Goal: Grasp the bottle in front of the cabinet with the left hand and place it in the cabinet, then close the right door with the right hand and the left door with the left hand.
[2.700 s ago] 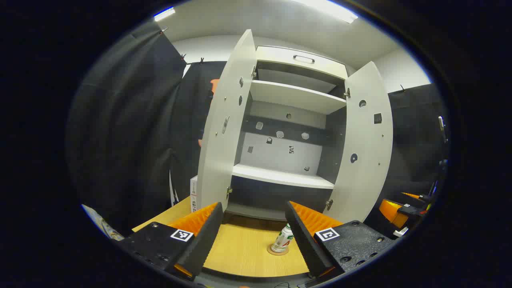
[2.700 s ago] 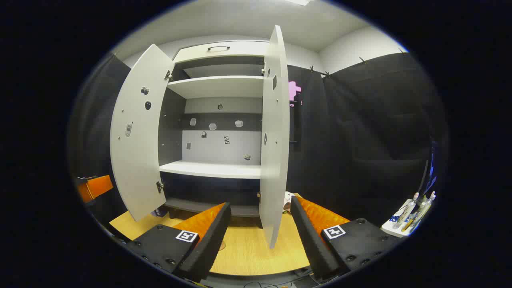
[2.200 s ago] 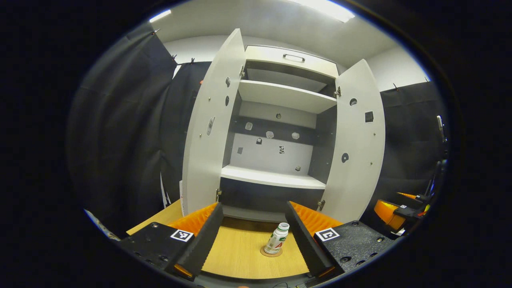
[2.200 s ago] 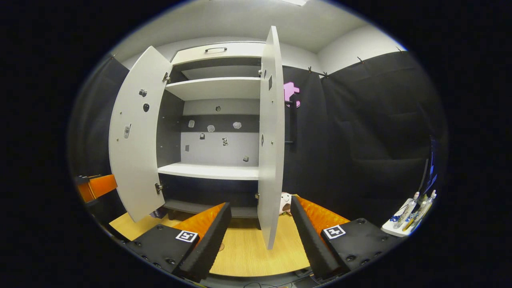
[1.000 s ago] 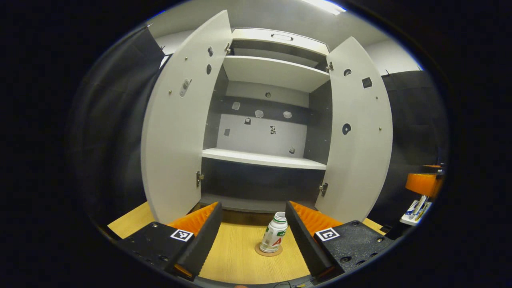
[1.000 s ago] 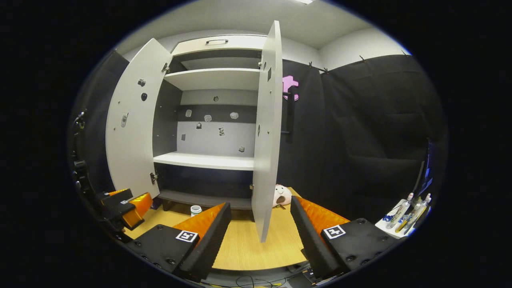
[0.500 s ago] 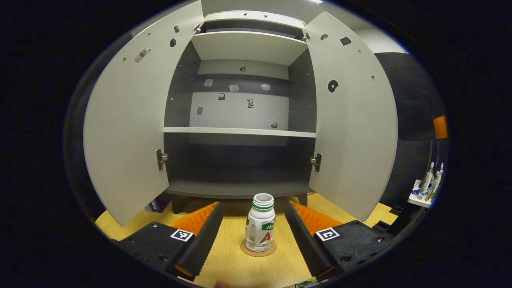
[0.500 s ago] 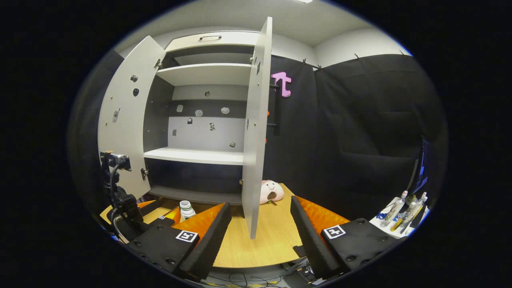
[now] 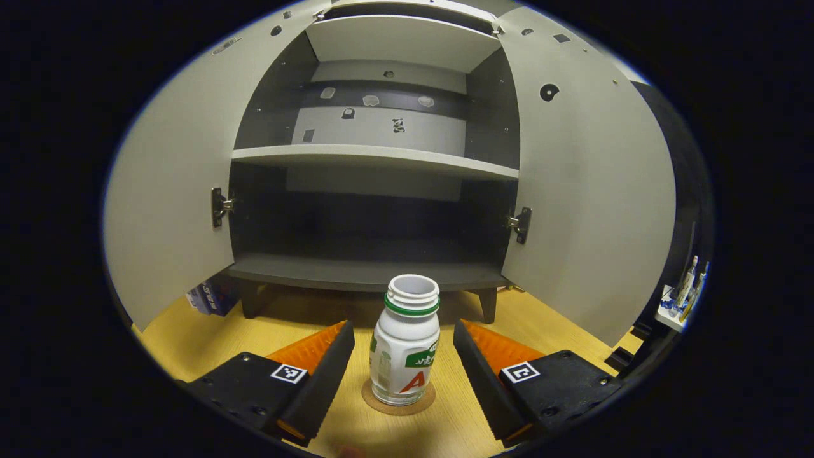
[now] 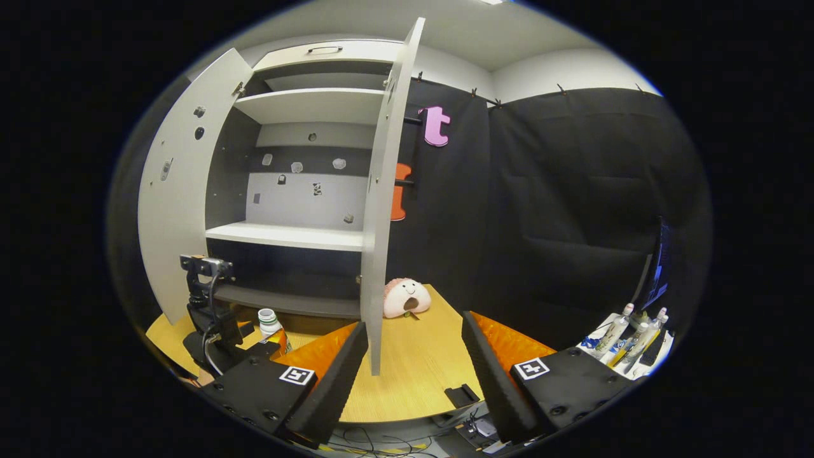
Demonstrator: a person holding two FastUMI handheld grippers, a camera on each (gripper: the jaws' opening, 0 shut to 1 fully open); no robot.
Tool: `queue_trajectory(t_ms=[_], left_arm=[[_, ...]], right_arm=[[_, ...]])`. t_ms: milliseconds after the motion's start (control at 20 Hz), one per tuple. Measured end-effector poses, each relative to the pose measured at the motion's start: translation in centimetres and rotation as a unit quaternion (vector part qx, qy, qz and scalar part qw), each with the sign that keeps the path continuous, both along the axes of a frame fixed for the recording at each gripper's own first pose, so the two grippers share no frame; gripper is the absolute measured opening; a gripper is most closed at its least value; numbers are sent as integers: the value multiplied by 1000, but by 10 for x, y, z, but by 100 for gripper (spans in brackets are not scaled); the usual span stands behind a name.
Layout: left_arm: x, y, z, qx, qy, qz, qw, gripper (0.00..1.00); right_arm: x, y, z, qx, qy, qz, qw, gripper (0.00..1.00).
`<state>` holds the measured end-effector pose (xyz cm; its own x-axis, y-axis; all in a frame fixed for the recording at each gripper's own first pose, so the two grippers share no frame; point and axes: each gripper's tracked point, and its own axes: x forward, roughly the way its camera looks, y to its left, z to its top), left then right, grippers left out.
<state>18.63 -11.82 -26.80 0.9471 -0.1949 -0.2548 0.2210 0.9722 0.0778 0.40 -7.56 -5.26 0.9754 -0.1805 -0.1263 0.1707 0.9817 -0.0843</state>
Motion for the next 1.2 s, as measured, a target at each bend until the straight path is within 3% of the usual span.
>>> queue_trajectory(t_ms=[250, 350, 500, 750, 1200], left_arm=[[11, 4, -27, -3, 31, 15, 999, 95], [11, 2, -25, -5, 32, 10, 999, 78], [11, 3, -15, -6, 38, 1, 999, 77], [-6, 9, 26, -33, 47, 1, 998, 77], [-6, 36, 133, -24, 13, 14, 1000, 77]], right_arm=[[3, -4, -9, -5, 16, -8, 1000, 98], [4, -5, -10, -3, 17, -8, 1000, 98], [10, -1, -10, 0, 15, -6, 1000, 98], [18, 10, -11, 14, 11, 6, 1000, 98], [19, 18, -9, 25, 2, 21, 999, 98]])
